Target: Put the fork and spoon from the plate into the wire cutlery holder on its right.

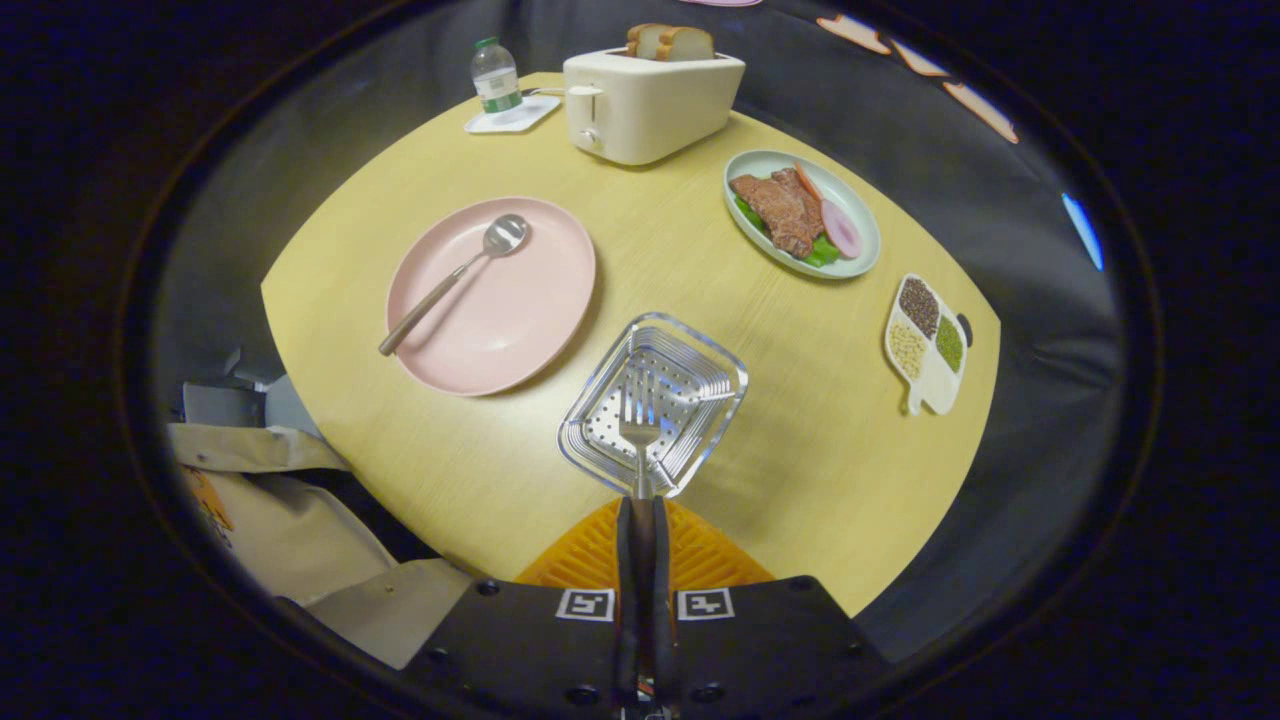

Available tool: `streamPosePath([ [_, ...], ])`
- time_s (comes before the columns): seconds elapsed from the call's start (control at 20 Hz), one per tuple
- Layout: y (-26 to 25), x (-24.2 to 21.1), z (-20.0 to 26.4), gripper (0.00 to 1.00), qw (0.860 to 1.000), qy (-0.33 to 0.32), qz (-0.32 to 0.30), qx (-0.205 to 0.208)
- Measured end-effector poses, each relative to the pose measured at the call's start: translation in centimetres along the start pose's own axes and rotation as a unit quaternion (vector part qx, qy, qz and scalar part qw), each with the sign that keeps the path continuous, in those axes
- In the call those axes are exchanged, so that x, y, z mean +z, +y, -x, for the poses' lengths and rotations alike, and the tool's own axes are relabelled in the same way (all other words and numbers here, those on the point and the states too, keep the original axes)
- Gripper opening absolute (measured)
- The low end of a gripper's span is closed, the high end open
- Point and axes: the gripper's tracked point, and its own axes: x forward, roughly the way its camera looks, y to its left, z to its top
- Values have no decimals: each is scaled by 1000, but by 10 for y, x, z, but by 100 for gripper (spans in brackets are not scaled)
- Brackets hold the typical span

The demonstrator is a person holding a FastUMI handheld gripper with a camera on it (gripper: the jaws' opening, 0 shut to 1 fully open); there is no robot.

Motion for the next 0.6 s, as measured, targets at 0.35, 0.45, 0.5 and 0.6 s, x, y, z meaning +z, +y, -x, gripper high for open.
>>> streamPosePath([
  [0.35,-7,16,5,30,998,-44,-32,-9],
  [0.45,-3,20,5,44,997,-62,-48,-7],
  [0.5,-1,23,8,57,996,-75,-55,-8],
  [0.6,4,33,12,83,991,-108,-72,-10],
])
